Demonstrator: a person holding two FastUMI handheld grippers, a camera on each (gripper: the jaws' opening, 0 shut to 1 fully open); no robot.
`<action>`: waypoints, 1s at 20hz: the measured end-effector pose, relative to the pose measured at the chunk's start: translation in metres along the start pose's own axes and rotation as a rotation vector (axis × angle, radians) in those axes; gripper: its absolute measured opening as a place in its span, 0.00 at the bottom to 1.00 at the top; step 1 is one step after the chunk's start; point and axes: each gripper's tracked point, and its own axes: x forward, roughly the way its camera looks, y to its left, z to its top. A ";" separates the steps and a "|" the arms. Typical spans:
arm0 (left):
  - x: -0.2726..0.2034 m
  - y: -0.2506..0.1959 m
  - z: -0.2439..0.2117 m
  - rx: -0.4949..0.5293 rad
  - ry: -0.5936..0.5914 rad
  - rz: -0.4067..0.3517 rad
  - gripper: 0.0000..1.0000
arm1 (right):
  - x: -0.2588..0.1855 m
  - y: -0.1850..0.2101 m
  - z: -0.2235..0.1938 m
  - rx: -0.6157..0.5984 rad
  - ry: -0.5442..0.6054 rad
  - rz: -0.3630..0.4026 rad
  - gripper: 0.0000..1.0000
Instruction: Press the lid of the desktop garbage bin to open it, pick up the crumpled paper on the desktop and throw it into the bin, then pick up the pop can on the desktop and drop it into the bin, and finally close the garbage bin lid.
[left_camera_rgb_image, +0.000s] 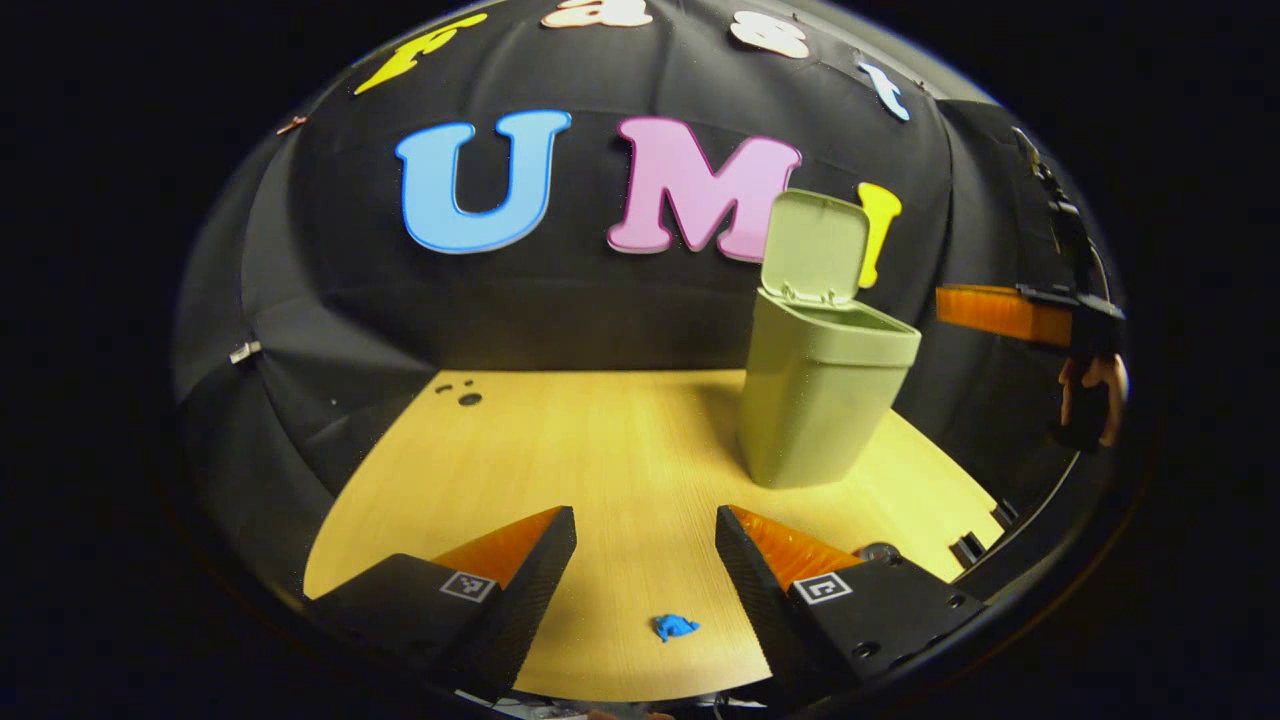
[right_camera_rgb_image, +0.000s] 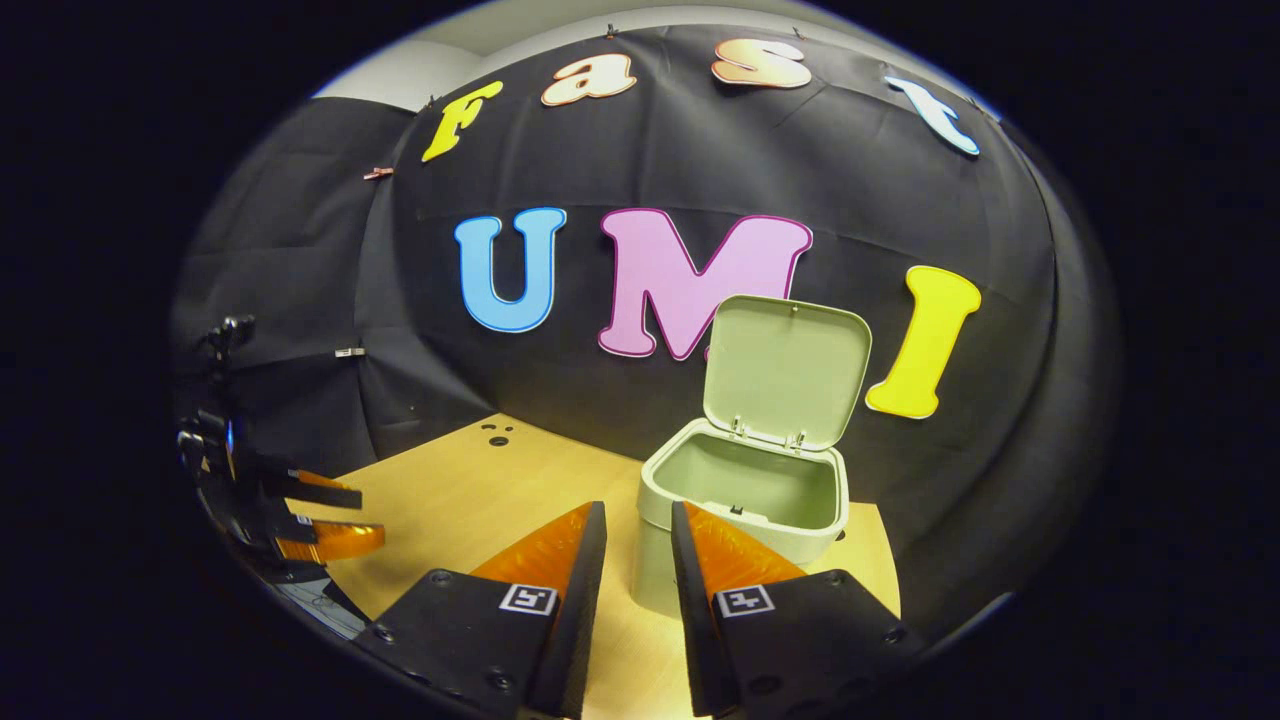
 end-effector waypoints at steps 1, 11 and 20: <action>0.004 -0.002 -0.015 0.009 0.027 -0.008 0.92 | -0.002 0.001 -0.001 -0.003 0.001 -0.001 0.43; 0.044 -0.026 -0.123 0.057 0.253 -0.085 0.92 | -0.024 0.011 -0.020 0.005 0.035 -0.001 0.43; 0.067 -0.027 -0.172 0.082 0.351 -0.092 0.84 | -0.046 0.003 -0.027 -0.020 0.059 -0.037 0.43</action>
